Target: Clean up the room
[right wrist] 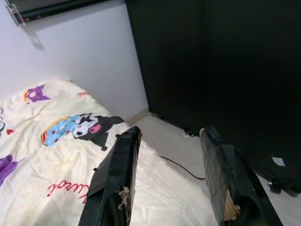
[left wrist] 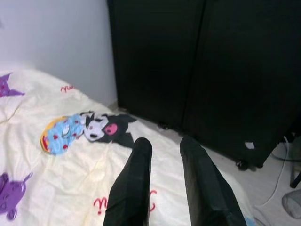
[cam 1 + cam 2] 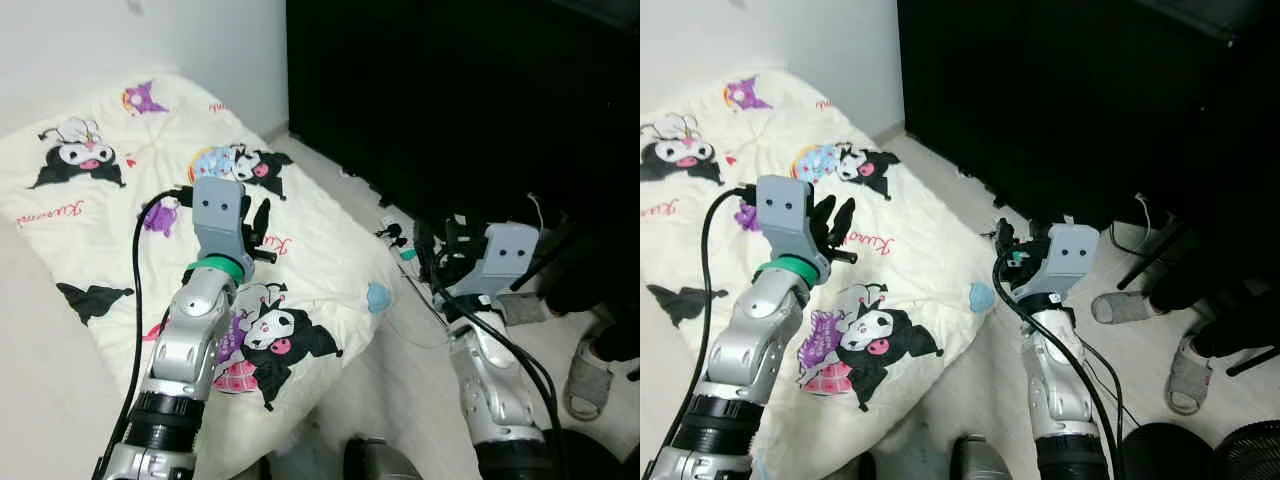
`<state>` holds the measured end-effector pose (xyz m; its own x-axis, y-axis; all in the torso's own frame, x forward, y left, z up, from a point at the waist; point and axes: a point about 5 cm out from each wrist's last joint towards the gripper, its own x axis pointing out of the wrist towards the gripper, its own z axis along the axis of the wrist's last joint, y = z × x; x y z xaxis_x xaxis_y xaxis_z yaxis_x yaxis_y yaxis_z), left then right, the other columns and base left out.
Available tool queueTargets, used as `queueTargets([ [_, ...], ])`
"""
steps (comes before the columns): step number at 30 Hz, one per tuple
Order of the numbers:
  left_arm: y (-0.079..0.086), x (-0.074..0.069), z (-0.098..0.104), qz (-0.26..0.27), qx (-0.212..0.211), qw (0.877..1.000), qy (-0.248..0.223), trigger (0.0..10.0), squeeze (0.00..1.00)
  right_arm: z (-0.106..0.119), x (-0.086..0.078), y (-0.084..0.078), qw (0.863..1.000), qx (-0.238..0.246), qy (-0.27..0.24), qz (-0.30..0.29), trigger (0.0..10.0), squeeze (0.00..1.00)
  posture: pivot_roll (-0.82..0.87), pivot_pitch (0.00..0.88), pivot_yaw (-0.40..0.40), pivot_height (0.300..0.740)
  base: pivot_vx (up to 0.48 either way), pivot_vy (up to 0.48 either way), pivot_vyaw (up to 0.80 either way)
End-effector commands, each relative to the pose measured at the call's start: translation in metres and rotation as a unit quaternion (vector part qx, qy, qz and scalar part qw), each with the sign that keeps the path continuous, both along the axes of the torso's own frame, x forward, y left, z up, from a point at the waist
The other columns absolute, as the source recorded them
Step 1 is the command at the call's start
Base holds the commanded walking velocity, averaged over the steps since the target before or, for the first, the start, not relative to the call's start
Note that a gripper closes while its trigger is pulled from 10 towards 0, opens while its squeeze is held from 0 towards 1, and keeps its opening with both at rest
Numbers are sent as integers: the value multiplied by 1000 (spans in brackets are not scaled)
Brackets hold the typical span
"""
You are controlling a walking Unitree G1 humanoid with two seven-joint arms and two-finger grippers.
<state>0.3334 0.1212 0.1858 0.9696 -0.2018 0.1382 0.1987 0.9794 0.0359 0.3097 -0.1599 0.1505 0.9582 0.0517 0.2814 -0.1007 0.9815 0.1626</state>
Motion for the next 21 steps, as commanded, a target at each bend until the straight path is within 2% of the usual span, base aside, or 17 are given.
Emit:
queueTargets([
  [1,0,0,-8,0,6,1000,12,10000,0,-10,-1,-3,1000,1,21,-9,10000,0,-14,119,34,739,0,0,0],
  [7,-1,-1,-9,-8,11,1000,13,10000,0,-12,-1,2,1000,1,30,-2,10000,0,-14,120,35,739,0,0,0],
  [21,-1,-2,-9,-7,22,1000,7,10000,0,-12,0,10,1000,8,28,10,10000,0,-2,119,35,739,-352,0,0],
])
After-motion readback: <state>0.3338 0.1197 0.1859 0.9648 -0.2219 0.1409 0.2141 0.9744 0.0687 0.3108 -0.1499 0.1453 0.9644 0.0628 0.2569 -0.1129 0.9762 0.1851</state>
